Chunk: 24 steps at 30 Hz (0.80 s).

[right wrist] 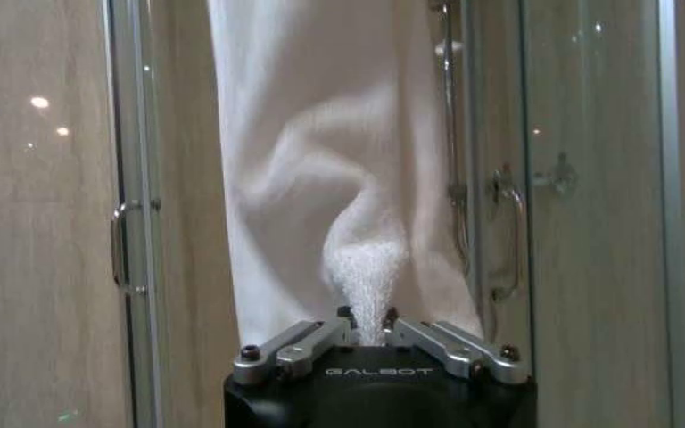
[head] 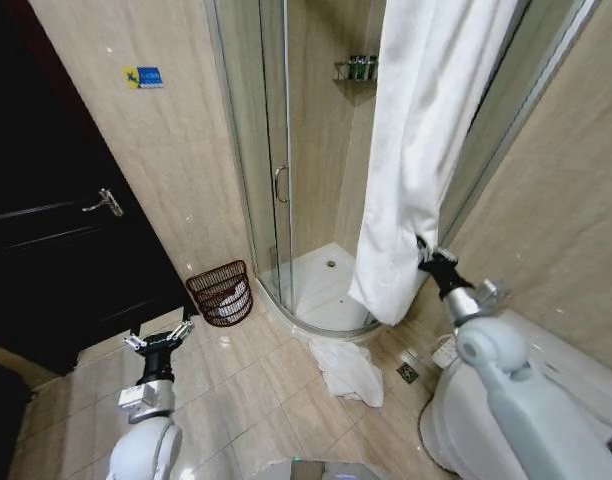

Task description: Discard the used towel into the hamper.

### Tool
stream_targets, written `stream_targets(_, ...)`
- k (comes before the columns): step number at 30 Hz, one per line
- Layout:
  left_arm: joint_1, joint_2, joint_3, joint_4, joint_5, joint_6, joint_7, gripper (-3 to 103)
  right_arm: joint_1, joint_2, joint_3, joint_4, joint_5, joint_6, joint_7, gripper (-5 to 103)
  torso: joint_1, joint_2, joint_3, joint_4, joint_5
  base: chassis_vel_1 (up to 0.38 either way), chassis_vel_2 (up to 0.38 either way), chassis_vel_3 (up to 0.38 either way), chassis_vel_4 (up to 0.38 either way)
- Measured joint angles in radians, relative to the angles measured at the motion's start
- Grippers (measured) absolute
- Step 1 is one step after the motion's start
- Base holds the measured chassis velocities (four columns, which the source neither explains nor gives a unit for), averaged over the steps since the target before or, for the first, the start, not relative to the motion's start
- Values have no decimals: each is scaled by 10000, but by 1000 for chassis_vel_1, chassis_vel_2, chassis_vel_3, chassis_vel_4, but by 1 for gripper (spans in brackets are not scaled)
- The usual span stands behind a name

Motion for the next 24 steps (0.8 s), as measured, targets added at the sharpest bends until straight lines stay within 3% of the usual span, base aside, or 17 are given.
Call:
stream_targets(12,-97,48,73,159,-49,-37,0,100,-888,611,94,1062,-658,139,99,2,0,0,0,3,-3,0,0,0,0)
stream_targets(24,-141,187,-41,384,-237,-127,45,100,-826,625,-88,1724,-1423,181,76,2,-1,2,-2,3,-7,0,0,0,0)
